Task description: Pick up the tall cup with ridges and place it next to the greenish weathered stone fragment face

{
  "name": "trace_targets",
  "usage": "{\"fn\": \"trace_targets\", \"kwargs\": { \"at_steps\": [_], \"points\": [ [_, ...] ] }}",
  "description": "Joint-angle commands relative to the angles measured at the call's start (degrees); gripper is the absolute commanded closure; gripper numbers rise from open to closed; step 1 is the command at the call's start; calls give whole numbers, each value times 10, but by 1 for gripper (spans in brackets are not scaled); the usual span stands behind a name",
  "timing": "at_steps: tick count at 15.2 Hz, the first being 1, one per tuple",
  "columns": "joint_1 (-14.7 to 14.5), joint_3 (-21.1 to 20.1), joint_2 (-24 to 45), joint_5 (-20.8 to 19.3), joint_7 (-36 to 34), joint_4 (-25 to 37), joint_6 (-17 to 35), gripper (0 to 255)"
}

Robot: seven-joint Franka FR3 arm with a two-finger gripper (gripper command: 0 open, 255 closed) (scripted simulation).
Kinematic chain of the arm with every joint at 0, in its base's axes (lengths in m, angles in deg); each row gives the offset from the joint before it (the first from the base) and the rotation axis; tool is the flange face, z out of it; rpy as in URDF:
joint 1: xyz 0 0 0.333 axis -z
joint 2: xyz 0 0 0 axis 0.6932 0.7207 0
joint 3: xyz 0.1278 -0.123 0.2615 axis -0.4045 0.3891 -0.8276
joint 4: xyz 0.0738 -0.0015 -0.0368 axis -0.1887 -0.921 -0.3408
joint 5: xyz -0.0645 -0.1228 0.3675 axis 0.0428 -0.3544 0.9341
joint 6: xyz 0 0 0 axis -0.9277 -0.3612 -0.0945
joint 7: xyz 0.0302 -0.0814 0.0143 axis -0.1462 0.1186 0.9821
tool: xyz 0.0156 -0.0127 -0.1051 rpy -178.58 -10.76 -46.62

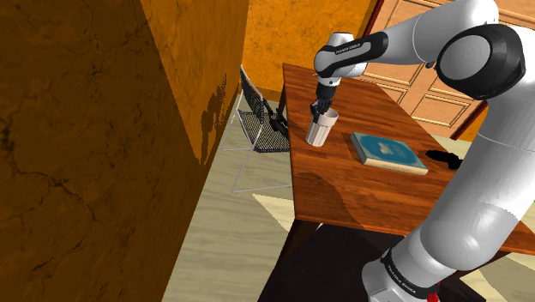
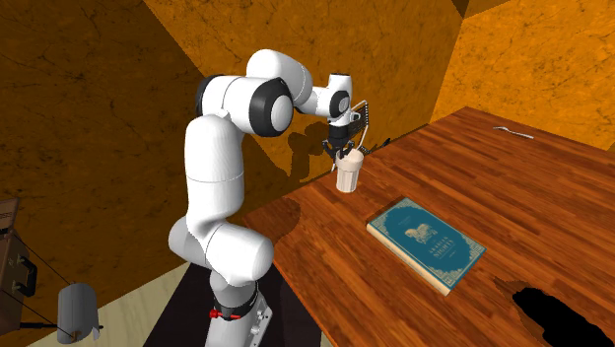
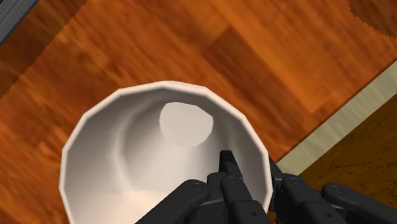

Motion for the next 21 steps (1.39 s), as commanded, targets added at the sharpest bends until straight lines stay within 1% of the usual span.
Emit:
{"fn": "trace_targets", "kwargs": {
  "at_steps": [1, 7, 21],
  "points": [
    [0, 0, 0, 0, 0, 0, 0, 255],
    [0, 0, 0, 0, 0, 0, 0, 255],
    [-2, 2, -31, -6, 1, 68, -99, 255]
  ]
}}
